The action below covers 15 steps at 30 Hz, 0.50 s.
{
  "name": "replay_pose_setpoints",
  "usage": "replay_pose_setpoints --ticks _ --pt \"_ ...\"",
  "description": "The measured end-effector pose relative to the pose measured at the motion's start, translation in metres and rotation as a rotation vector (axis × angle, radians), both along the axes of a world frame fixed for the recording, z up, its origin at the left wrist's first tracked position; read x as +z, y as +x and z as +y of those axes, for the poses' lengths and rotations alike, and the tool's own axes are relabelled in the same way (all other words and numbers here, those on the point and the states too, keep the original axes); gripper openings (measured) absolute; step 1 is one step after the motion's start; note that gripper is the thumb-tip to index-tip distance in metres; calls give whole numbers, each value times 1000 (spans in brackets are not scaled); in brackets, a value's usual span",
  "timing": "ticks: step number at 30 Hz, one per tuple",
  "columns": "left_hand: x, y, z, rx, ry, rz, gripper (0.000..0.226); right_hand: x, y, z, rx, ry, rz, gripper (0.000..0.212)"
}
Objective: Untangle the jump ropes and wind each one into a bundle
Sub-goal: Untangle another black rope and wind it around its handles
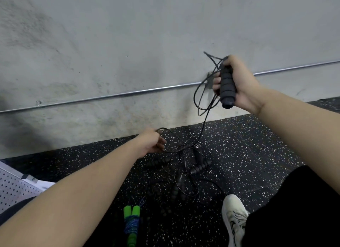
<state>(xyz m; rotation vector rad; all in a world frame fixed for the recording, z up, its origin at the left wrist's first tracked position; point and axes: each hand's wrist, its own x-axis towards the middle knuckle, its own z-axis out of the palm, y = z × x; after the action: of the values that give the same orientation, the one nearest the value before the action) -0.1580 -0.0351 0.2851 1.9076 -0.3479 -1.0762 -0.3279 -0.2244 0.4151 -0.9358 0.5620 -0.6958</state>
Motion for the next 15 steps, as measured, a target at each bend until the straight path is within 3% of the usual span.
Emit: replay_pose_setpoints --ticks 5,9,11,15 --pt "-15 -16 -12 17 -58 37 76 10 8 15 10 40 -191 16" --pt "-9 -26 -15 30 -262 237 43 14 8 22 19 31 -233 15" --pt "-5 -25 -20 195 -426 337 33 18 5 25 47 62 -262 14" --pt "1 -10 -20 505 -563 483 45 28 2 30 82 124 -361 16"
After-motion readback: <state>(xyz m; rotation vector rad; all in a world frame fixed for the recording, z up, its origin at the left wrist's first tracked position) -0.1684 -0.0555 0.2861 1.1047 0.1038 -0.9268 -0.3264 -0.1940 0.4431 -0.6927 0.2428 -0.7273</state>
